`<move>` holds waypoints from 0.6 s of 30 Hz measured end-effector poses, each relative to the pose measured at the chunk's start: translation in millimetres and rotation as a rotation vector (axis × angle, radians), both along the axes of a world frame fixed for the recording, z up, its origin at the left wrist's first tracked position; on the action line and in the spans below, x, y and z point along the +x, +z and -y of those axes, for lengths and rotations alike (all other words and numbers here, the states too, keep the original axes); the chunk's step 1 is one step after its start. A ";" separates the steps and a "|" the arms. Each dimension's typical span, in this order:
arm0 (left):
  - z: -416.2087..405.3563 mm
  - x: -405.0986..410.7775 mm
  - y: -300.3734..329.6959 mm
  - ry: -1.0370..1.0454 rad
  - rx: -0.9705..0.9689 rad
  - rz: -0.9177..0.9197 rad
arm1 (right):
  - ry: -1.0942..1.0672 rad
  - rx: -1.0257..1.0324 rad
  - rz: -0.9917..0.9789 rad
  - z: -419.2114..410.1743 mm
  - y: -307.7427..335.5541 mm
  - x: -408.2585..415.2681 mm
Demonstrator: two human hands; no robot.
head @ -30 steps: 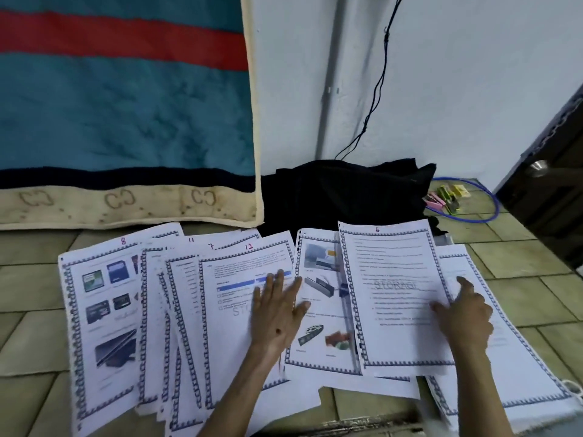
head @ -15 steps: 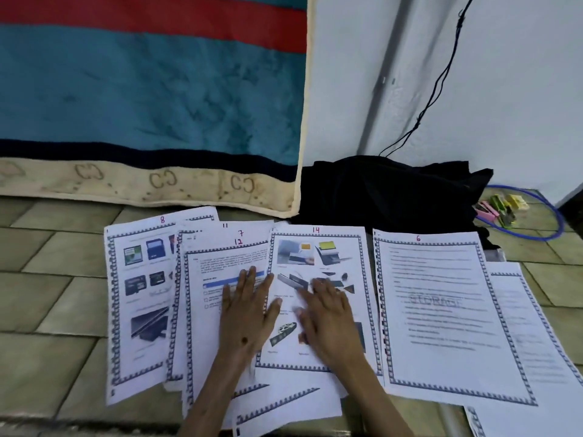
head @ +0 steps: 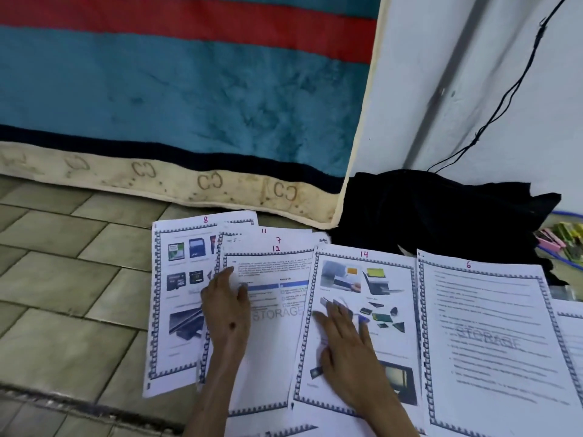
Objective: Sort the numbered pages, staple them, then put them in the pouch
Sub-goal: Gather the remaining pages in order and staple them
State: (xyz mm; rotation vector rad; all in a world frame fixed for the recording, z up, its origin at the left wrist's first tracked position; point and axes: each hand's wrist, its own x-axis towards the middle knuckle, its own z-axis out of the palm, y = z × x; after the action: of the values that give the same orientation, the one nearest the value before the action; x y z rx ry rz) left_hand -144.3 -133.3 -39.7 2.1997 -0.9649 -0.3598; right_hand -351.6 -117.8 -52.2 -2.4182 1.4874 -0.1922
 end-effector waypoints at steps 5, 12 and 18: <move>3.1 7.3 -2.6 0.041 0.075 -0.058 | 0.046 0.073 0.179 -3.6 -7.5 1.5; -1.1 -14.1 3.5 0.018 0.071 0.109 | 0.081 0.128 0.563 7.6 5.2 15.1; 3.0 -28.4 -15.1 -0.323 0.070 0.210 | -0.585 0.209 0.382 92.9 26.7 -23.0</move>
State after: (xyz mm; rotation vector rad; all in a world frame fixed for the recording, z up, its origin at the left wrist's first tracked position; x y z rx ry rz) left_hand -172.6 -136.3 -54.9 2.1749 -1.4496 -0.3162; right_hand -374.6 -210.7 -25.5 -1.6174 1.8646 -0.5542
